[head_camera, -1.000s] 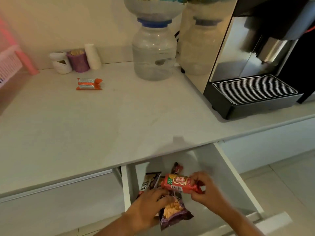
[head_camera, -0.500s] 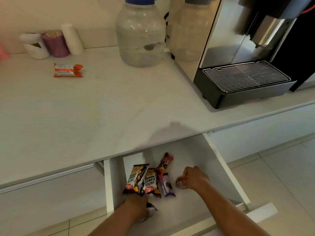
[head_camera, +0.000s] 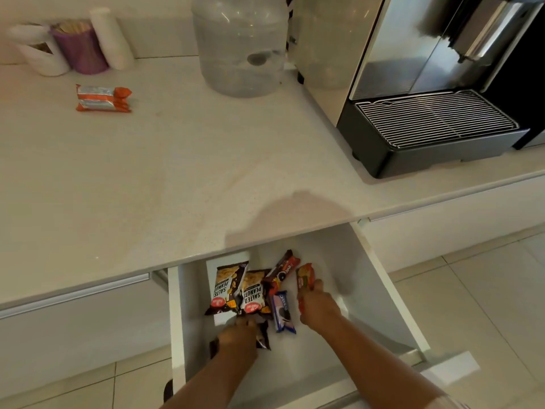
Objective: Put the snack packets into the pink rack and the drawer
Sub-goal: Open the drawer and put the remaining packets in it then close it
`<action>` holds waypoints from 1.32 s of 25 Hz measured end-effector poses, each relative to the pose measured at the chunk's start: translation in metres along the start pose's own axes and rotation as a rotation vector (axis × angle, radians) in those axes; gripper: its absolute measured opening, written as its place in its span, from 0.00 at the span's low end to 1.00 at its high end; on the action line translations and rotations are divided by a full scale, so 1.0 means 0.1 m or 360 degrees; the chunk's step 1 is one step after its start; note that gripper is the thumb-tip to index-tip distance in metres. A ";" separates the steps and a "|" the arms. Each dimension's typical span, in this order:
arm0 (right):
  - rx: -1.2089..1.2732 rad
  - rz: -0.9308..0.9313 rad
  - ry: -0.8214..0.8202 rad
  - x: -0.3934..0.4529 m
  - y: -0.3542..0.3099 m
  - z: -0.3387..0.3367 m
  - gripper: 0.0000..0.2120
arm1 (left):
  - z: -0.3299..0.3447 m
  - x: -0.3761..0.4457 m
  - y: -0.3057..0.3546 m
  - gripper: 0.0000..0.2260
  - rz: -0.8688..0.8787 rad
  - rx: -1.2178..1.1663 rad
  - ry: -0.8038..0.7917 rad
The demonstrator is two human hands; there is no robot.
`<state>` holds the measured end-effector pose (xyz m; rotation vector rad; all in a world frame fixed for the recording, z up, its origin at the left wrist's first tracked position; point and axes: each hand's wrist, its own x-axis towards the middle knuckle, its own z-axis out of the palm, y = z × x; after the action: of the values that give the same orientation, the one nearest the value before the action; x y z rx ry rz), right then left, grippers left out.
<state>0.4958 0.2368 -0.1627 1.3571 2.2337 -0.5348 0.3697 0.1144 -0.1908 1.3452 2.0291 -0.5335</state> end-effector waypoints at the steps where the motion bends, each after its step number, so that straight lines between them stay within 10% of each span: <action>1: 0.0016 -0.0022 -0.0062 0.00 -0.01 0.02 0.23 | 0.04 -0.02 0.03 0.30 0.0027 0.0020 -0.0023; 8: 0.0328 -0.0136 -0.0252 -0.04 0.03 -0.05 0.15 | -0.15 -0.16 0.17 0.33 0.0277 -0.0036 0.0066; 14: 0.0761 -0.0318 0.0475 -0.37 -0.20 -0.59 0.04 | -0.85 -0.51 -0.16 0.11 0.1062 -0.0465 0.1340; 18: 0.0910 -0.0855 0.1093 -0.73 -0.52 -1.11 0.08 | -1.37 -0.79 -0.69 0.08 0.0933 -0.0644 0.2113; 24: 0.0833 -0.1002 0.0916 -0.50 -1.22 -1.41 0.20 | -1.60 -0.61 -1.75 0.35 -0.0144 -0.0428 0.1472; 33: 0.0859 -0.1084 0.0655 0.11 -2.53 -1.54 0.32 | -1.76 -0.46 -2.89 0.43 -0.0419 -0.0389 0.1243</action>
<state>0.2356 0.2191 -0.0217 0.9417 3.0519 -1.2595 0.0667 0.0824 -0.0368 1.2487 2.8057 0.1850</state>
